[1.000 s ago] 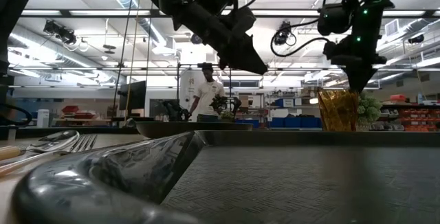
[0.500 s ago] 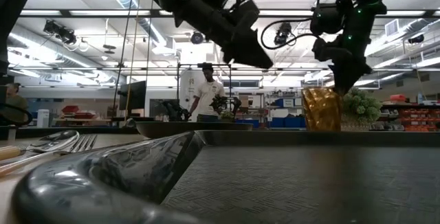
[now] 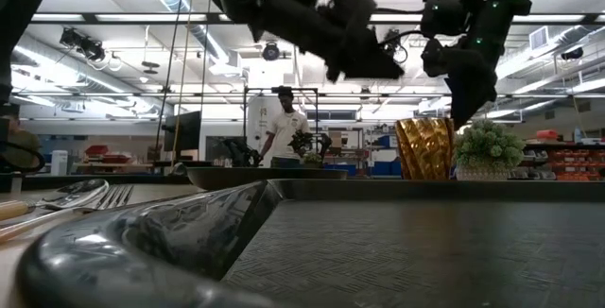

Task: Pick and place plate/cup/fork/spoon on tray
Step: Put the brown cup on the black tray

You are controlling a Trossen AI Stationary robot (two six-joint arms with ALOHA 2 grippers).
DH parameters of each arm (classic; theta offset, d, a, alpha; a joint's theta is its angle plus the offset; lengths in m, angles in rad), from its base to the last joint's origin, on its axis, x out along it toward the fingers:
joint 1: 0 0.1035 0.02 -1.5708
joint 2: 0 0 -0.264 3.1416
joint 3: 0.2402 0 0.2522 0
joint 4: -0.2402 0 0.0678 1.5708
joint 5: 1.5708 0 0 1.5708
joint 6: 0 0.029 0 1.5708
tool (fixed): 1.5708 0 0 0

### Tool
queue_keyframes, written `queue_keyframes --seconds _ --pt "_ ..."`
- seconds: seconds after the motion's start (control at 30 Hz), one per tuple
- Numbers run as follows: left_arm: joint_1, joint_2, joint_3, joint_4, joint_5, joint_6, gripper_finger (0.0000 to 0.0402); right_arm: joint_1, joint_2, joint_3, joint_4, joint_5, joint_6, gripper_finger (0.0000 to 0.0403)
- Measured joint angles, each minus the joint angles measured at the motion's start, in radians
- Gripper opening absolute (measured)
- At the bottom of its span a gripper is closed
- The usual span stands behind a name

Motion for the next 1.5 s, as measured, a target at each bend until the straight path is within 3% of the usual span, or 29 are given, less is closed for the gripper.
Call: queue_keyframes --seconds 0.13,0.33,0.6,0.9,1.5 --pt "0.001 0.035 0.025 -0.037 -0.001 -0.012 0.0128 0.006 -0.024 0.000 -0.039 0.038 0.003 0.0061" --pt "-0.007 0.062 0.211 -0.322 -0.001 0.065 0.0172 -0.001 -0.086 0.031 -0.121 0.125 0.018 0.0061" --pt "-0.005 0.190 0.439 -0.563 -0.001 0.169 0.0172 -0.025 -0.171 0.036 -0.137 0.162 0.025 0.0055" --pt "-0.008 0.269 0.601 -0.682 -0.008 0.292 0.0172 0.069 -0.358 0.037 -0.080 0.315 0.090 0.0037" --pt "0.011 0.295 0.632 -0.727 0.024 0.555 0.0172 0.199 -0.443 0.029 -0.062 0.396 0.182 0.0030"
